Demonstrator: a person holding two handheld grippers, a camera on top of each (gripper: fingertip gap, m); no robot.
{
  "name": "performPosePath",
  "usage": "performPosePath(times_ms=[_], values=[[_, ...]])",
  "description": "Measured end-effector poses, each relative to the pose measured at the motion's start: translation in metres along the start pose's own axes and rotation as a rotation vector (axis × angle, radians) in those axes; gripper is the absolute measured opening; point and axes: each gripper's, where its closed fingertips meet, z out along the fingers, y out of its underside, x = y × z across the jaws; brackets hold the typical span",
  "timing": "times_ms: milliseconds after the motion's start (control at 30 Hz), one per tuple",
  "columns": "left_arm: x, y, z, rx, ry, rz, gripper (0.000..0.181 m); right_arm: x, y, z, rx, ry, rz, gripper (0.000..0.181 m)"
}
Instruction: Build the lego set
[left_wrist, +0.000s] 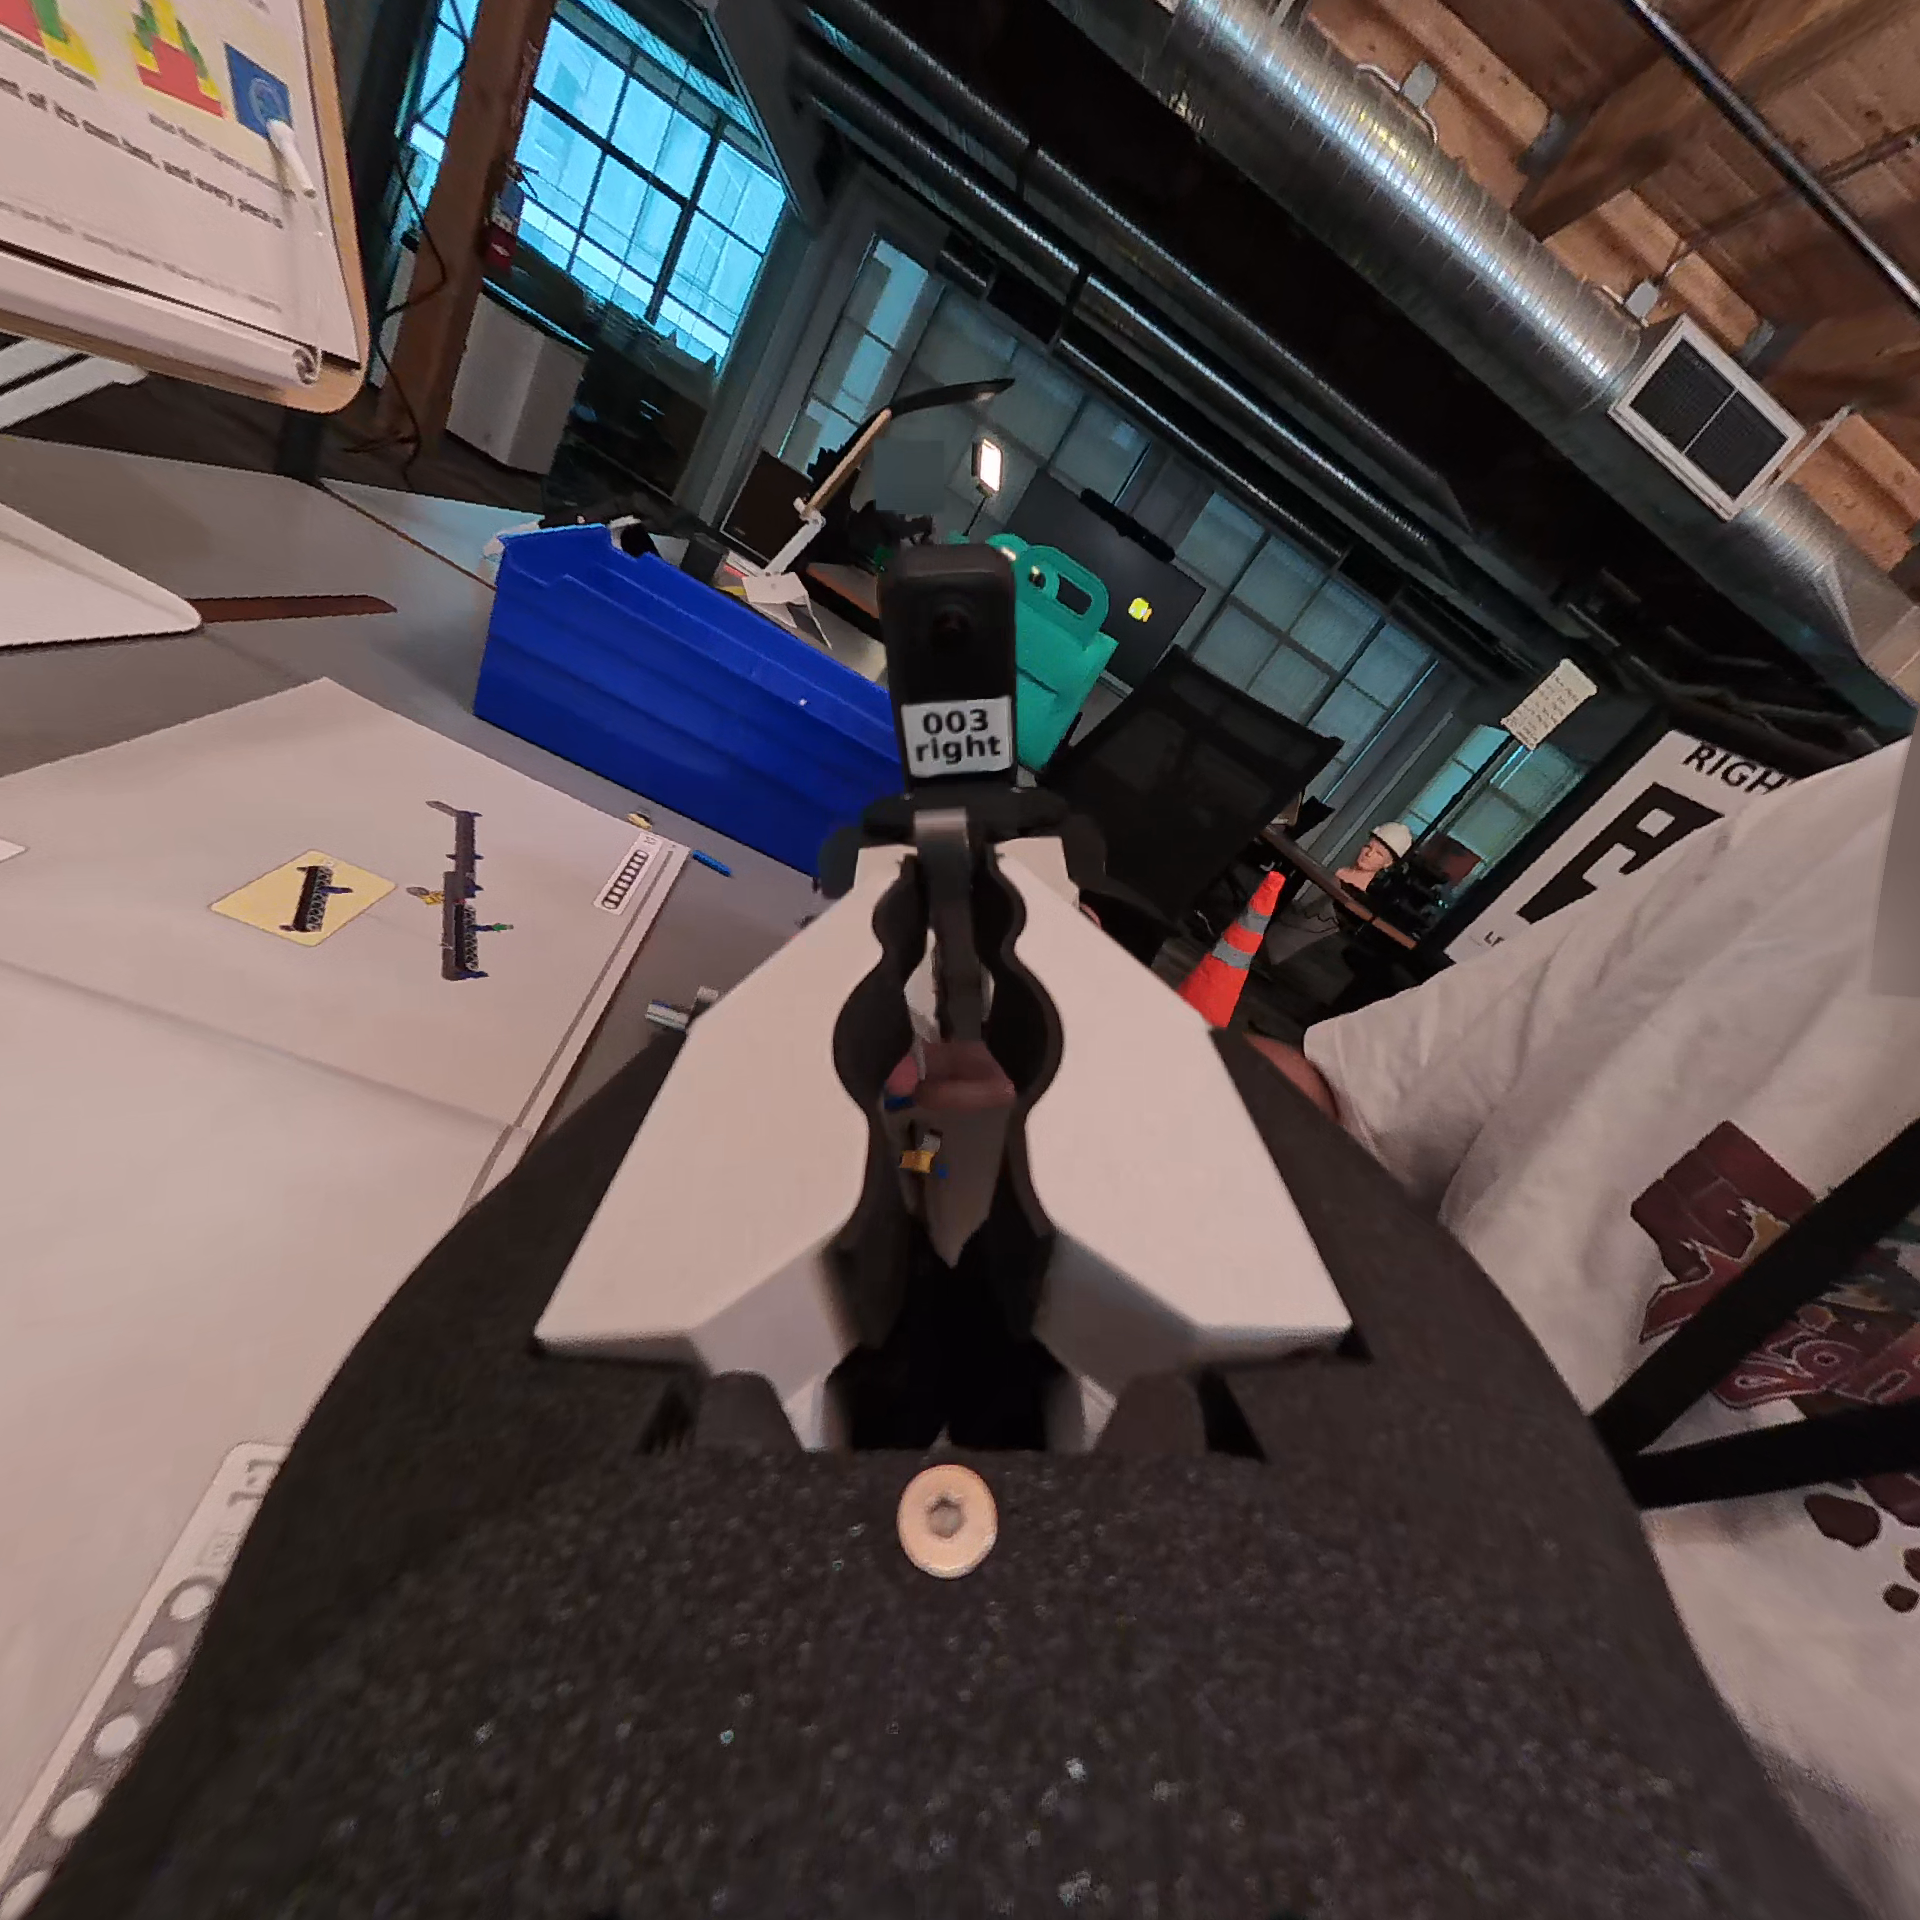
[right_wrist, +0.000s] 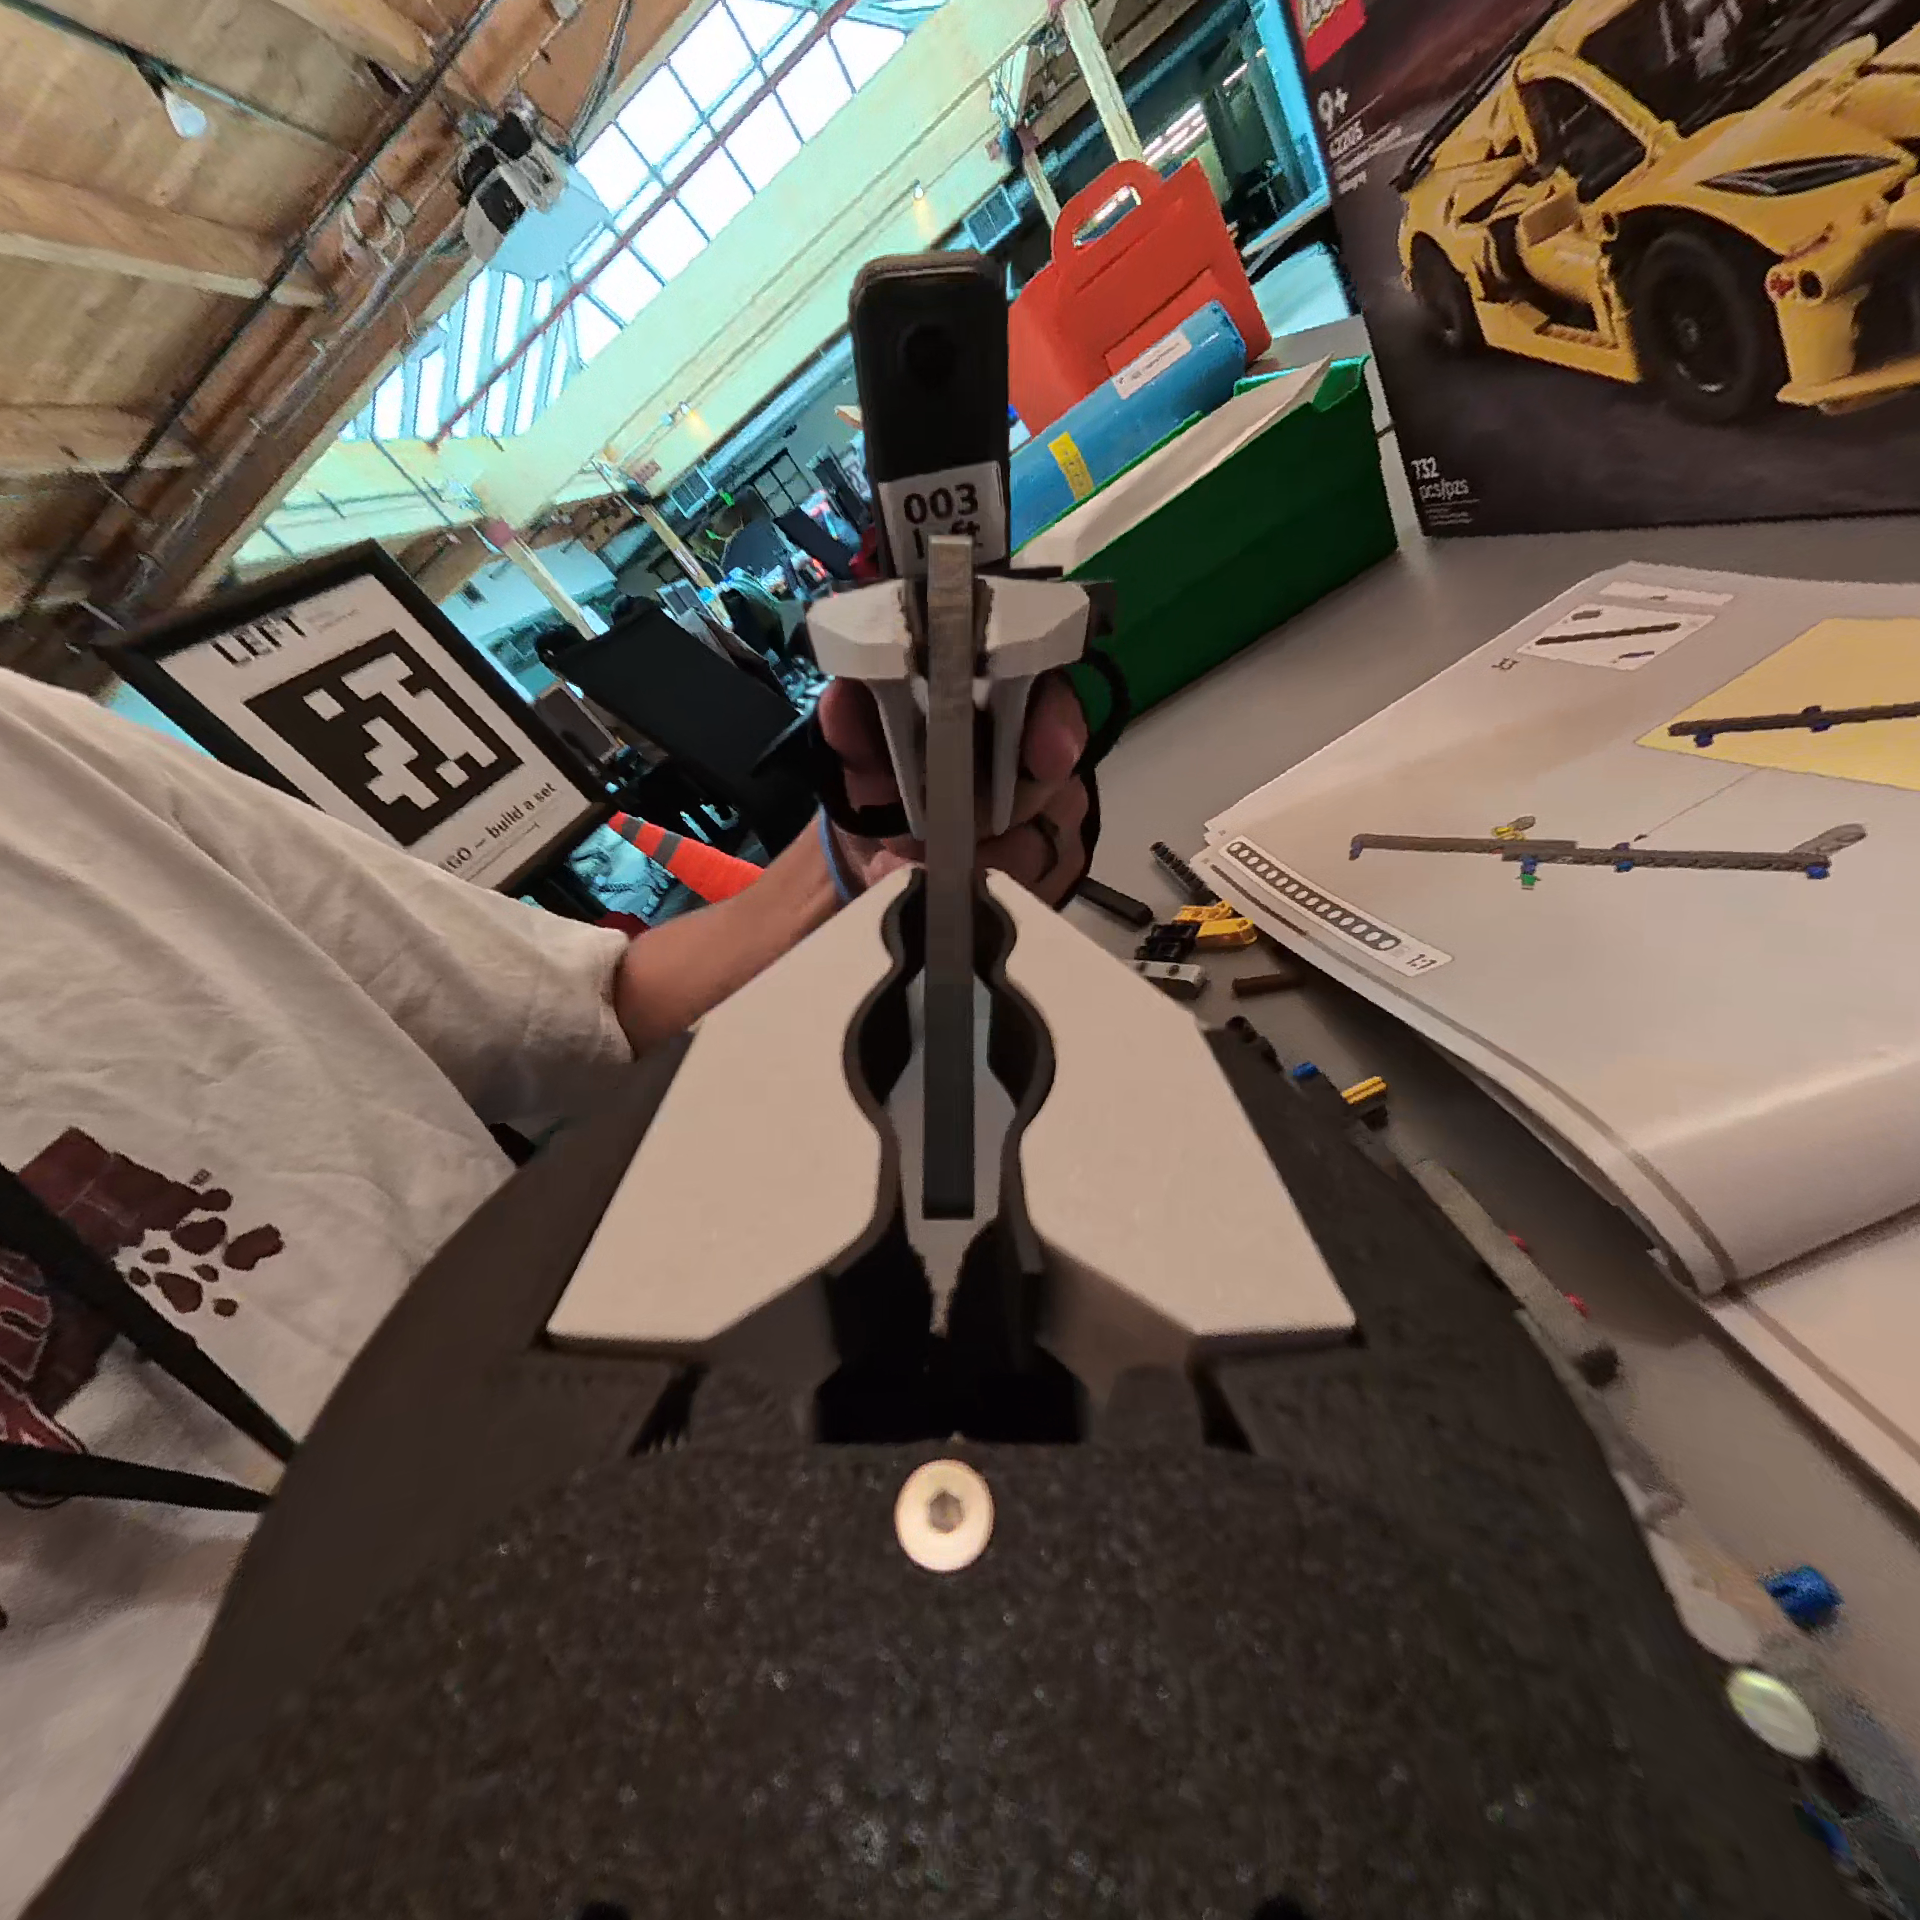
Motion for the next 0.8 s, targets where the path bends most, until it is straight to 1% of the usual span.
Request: performPosePath(times_ms=[167, 300, 500, 667, 800], values=[[-0.004, -0.011, 0.005, 0.121, -0.013, -0.053, 0.007, -0.001, -0.007, 0.003, 0.079, -0.067, 0.124, 0.005], [-0.005, -0.015, 0.007, 0.179, -0.026, -0.049, 0.007, -0.002, -0.011, 0.002, 0.114, -0.089, 0.151, 0.006], [-0.007, -0.018, 0.007, 0.222, -0.042, -0.066, 0.007, 0.001, -0.013, 0.001, 0.130, -0.072, 0.144, 0.005], [-0.007, -0.023, 0.006, 0.284, -0.031, -0.101, 0.007, 0.000, -0.010, 0.007, 0.129, -0.081, 0.153, 0.006], [-0.007, -0.019, 0.008, 0.255, -0.058, -0.060, 0.007, -0.001, -0.003, 0.012, 0.093, -0.078, 0.153, 0.006]])
